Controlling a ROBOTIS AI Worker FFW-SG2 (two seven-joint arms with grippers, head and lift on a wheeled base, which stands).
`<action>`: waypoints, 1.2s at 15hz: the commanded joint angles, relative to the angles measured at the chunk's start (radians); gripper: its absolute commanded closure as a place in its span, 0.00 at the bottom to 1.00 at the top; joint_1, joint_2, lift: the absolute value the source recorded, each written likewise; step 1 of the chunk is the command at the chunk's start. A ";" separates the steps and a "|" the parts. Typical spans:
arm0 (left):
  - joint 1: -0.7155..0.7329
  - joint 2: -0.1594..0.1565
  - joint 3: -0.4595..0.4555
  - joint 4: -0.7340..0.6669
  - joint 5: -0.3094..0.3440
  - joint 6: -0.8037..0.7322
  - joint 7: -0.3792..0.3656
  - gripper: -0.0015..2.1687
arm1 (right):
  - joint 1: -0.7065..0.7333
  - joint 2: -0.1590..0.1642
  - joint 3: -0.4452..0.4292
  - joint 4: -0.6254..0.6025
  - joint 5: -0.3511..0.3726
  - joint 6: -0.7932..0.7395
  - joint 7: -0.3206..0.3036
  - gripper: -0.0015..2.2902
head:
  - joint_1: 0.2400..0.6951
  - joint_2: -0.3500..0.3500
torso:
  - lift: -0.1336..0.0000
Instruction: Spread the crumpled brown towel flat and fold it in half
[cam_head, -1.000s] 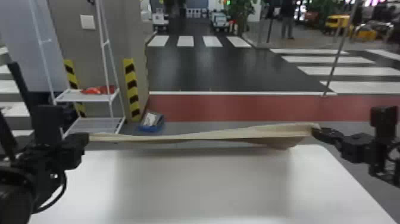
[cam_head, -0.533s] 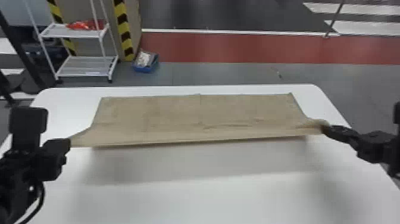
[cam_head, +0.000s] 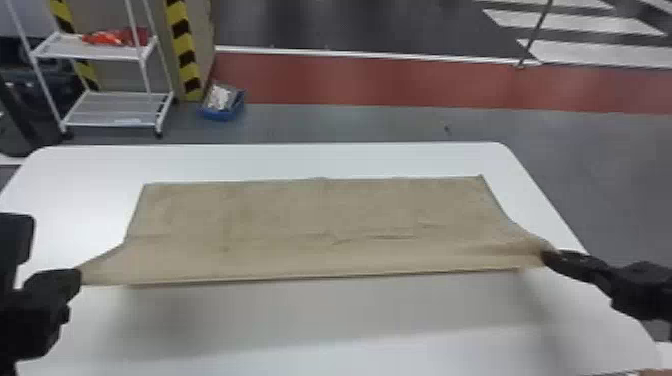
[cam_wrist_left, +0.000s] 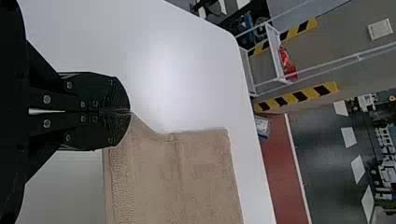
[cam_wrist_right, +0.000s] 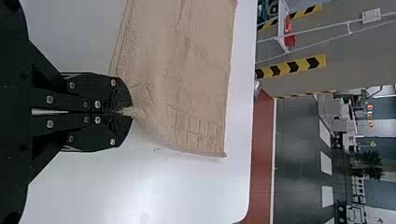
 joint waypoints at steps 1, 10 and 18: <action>0.010 -0.004 0.000 0.006 -0.004 0.001 -0.005 0.95 | 0.005 0.002 0.004 -0.002 0.022 -0.001 0.000 0.60 | 1.00 0.32 | 0.07; 0.034 -0.004 0.003 0.061 0.004 -0.067 -0.029 0.94 | 0.006 0.003 0.038 0.021 0.045 -0.016 0.009 0.43 | 1.00 0.32 | 0.07; 0.091 0.010 0.038 0.165 -0.004 -0.380 -0.077 0.20 | 0.005 -0.013 0.018 0.081 0.205 -0.400 0.087 0.10 | 1.00 0.32 | 0.07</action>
